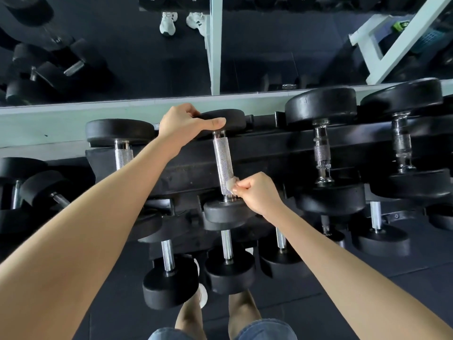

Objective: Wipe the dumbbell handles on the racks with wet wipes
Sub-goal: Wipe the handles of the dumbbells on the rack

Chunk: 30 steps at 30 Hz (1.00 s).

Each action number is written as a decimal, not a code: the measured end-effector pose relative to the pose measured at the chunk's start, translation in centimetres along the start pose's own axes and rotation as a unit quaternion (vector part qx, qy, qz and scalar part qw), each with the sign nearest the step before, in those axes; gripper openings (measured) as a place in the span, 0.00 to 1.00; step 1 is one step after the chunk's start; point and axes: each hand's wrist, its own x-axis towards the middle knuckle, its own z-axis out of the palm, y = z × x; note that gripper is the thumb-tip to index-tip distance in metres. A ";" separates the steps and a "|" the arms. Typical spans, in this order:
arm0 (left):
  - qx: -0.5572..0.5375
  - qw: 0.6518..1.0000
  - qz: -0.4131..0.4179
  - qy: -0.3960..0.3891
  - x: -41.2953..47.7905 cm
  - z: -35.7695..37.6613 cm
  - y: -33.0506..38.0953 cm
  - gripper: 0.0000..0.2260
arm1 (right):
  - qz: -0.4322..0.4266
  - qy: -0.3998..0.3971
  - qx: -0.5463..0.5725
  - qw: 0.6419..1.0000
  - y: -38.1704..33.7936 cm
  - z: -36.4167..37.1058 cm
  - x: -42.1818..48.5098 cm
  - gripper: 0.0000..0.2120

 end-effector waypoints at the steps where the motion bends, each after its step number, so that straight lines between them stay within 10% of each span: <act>1: 0.000 1.000 -0.003 0.001 -0.1 0.0 0.1 0.26 | 0.000 -0.002 -0.024 1.000 -0.2 0.0 -0.3 0.31; 8: 0.060 0.998 -0.001 -0.006 -1.1 -0.1 1.2 0.27 | -0.033 -0.007 -0.097 0.995 -1.5 -1.1 -1.3 0.19; 13: 0.132 0.989 0.063 0.000 -2.1 -0.8 1.8 0.20 | -0.075 0.172 -0.065 0.980 -3.9 -2.3 1.1 0.11; 19: 0.190 0.964 0.169 0.077 -5.9 -5.0 1.0 0.12 | -0.249 0.019 -0.311 0.917 -3.0 2.2 2.4 0.12; 22: 0.222 0.948 0.189 0.128 -7.2 -8.5 -1.1 0.11 | -0.165 -0.049 -0.386 0.906 -4.0 2.0 1.1 0.16; 26: 0.216 0.948 0.154 0.175 -7.3 -12.4 -4.6 0.11 | -0.119 0.056 -0.073 0.989 -8.0 2.1 -0.5 0.12; 30: 0.184 0.968 0.115 0.129 -7.0 -14.1 -7.0 0.15 | -0.011 0.020 0.253 0.967 -11.7 5.7 -1.8 0.07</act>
